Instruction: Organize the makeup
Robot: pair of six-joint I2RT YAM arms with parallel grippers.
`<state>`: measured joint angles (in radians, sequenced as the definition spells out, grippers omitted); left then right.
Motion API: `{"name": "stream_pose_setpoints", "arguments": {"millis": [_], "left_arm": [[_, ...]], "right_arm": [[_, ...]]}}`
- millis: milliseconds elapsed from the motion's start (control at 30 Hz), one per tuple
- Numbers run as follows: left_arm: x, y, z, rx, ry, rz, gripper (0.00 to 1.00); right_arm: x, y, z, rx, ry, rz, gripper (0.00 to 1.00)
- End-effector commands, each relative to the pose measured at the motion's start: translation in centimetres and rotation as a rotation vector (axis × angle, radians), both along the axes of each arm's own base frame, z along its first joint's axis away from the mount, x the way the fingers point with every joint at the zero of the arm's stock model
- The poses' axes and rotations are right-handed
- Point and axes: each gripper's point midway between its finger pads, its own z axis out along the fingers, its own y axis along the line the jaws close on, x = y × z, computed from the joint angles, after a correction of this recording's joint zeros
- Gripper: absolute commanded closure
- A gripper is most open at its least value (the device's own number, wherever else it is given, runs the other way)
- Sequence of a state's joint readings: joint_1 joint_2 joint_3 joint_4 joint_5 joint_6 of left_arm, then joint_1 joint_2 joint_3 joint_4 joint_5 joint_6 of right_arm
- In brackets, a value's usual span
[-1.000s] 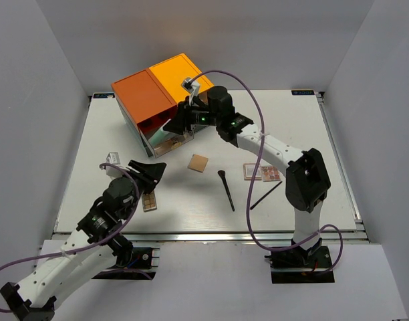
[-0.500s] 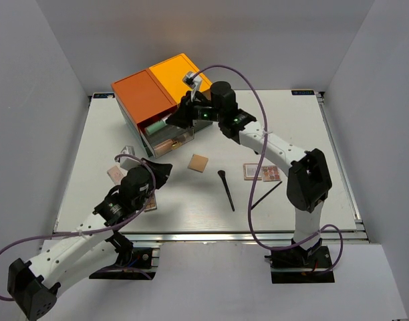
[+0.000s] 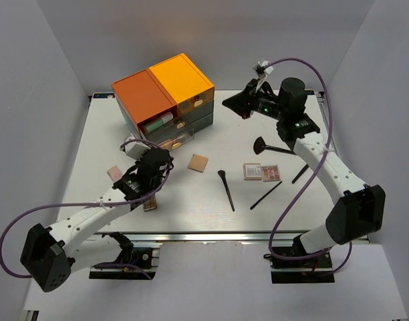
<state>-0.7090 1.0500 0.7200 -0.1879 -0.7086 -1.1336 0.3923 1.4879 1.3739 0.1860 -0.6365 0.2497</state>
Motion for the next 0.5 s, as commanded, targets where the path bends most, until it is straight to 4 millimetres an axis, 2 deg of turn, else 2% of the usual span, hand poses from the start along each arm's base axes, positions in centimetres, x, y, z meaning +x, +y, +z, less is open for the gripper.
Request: {"name": "stream_pose_setpoints", "arguments": {"millis": [0, 67, 100, 167, 300, 367, 467], "left_arm": [[1.5, 2.3, 1.7, -0.027, -0.037, 0.199, 1.0], [2.2, 2.0, 1.9, -0.026, -0.034, 0.206, 1.0], [2.7, 1.3, 2.8, -0.026, -0.04, 0.179, 1.0], [3.2, 0.5, 2.3, -0.009, -0.003, 0.16, 1.0], [2.4, -0.7, 0.5, -0.082, 0.135, 0.163, 1.0], [2.1, -0.7, -0.1, -0.122, 0.159, 0.184, 1.0], [2.9, -0.5, -0.2, -0.169, 0.125, 0.239, 1.0]], "right_arm": [[-0.8, -1.1, -1.8, -0.021, 0.018, -0.016, 1.0], [-1.1, -1.8, -1.7, -0.018, 0.014, -0.038, 1.0], [-1.2, -2.0, -1.9, -0.019, 0.017, -0.042, 1.0], [-1.5, -2.5, -2.1, -0.019, 0.021, -0.05, 1.0], [-1.7, -3.2, -2.0, -0.018, 0.018, -0.07, 1.0], [-1.7, -3.6, -1.9, -0.015, 0.014, -0.078, 1.0], [-1.7, -3.9, -2.3, -0.013, 0.028, -0.085, 1.0]]}}
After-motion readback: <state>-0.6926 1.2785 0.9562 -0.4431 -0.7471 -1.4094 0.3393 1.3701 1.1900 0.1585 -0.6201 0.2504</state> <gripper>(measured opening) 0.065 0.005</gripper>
